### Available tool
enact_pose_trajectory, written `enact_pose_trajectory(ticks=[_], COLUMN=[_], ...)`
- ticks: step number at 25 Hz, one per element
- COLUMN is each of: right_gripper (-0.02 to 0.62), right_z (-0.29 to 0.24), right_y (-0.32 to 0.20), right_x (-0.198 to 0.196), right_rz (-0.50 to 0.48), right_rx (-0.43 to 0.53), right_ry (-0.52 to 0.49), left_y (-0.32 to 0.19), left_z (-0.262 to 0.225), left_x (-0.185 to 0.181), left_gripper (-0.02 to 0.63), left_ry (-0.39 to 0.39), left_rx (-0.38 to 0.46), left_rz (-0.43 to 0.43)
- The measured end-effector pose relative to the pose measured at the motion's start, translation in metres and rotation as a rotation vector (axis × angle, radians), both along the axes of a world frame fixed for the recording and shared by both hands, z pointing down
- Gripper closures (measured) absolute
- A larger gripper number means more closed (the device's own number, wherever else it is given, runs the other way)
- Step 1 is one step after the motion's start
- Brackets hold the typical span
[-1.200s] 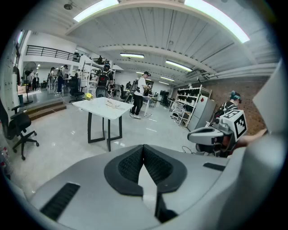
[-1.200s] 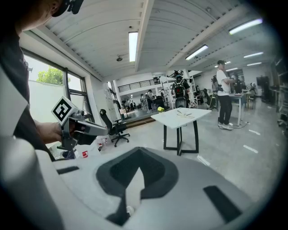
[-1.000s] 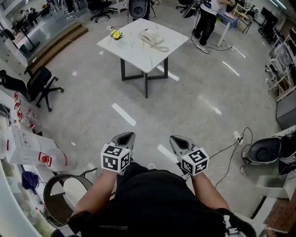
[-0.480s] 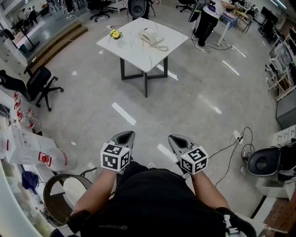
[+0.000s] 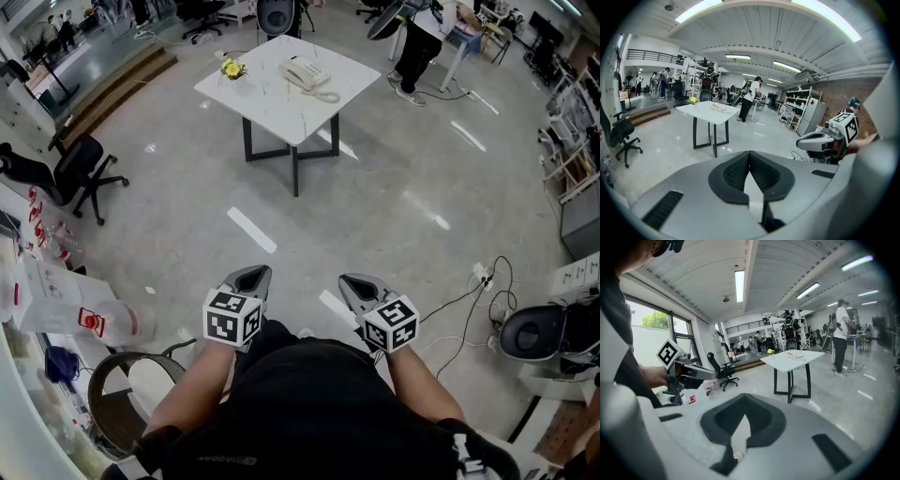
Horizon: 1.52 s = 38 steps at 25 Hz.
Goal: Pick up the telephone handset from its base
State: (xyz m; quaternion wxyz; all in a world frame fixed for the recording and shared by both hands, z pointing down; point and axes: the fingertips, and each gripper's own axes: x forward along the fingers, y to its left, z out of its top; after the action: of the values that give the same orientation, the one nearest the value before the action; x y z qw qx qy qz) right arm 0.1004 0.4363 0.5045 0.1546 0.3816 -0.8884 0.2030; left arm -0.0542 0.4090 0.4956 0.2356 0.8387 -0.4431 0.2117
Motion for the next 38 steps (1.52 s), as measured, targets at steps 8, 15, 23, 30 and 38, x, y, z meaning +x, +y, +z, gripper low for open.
enact_pose_trajectory(ticks=[8, 15, 23, 30, 38], right_gripper=[0.594, 0.594, 0.594, 0.594, 0.594], right_z=[0.003, 0.004, 0.012, 0.018, 0.023], right_y=[-0.002, -0.010, -0.016, -0.032, -0.071], right_x=[-0.008, -0.019, -0.016, -0.021, -0.027], right_rz=[-0.018, -0.032, -0.019, -0.012, -0.006], right_rx=[-0.004, 0.004, -0.024, -0.049, -0.071], right_ry=[0.002, 0.000, 0.009, 0.004, 0.008], left_y=[0.002, 0.002, -0.020, -0.027, -0.072], left_z=[0.000, 0.010, 0.003, 0.022, 0.020], left_x=[-0.007, -0.017, -0.011, -0.015, -0.019], left_gripper=[0.604, 0.604, 0.604, 0.604, 0.604], left_ry=[0.007, 0.005, 0.023, 0.010, 0.016], left_rx=[0.001, -0.023, -0.008, -0.066, -0.066], left_rz=[-0.024, -0.038, -0.023, -0.013, -0.004])
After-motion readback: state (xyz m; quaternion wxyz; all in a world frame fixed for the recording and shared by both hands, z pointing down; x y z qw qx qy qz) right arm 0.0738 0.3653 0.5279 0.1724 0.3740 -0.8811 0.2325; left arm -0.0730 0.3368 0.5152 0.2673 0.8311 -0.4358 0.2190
